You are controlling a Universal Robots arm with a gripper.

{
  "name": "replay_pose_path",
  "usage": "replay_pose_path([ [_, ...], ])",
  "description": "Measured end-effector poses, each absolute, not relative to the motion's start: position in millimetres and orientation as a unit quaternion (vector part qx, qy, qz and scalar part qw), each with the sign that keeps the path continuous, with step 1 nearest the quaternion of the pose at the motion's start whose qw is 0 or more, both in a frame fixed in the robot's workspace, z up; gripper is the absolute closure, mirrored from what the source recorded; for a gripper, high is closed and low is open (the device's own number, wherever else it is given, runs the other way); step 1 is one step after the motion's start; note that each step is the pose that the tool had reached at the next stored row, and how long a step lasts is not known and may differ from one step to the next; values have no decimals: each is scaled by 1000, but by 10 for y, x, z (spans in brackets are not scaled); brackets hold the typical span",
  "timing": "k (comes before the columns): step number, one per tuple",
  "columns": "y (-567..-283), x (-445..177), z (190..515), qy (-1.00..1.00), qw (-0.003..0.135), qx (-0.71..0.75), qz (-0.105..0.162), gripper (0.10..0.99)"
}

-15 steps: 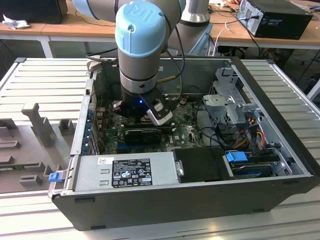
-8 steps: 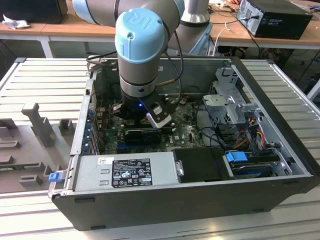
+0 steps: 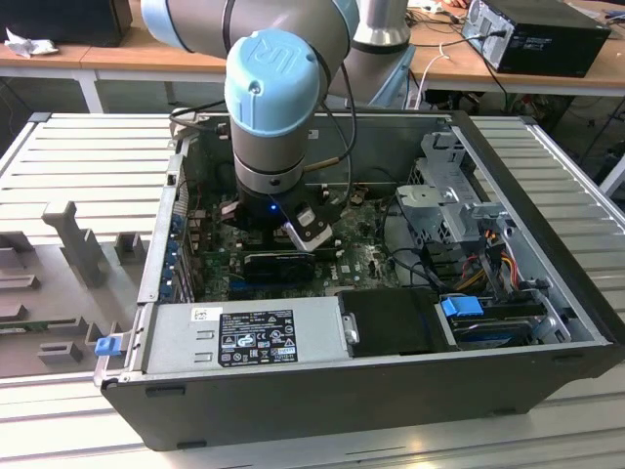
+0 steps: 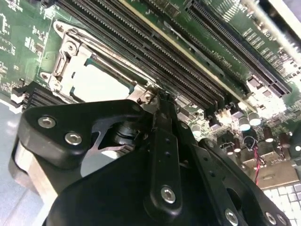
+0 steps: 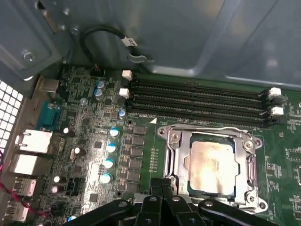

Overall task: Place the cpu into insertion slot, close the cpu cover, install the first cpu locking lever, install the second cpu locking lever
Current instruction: 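Install the second cpu locking lever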

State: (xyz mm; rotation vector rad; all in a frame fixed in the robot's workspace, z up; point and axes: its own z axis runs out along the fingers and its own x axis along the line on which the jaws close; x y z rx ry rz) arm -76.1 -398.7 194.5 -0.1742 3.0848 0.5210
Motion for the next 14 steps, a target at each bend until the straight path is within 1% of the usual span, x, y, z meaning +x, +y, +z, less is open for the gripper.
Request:
replay_pose_path([
  [11, -3971, -761, 2318, 985, 3, -55, 165, 980],
  [14, -3971, -760, 2349, 985, 3, -55, 165, 980],
])
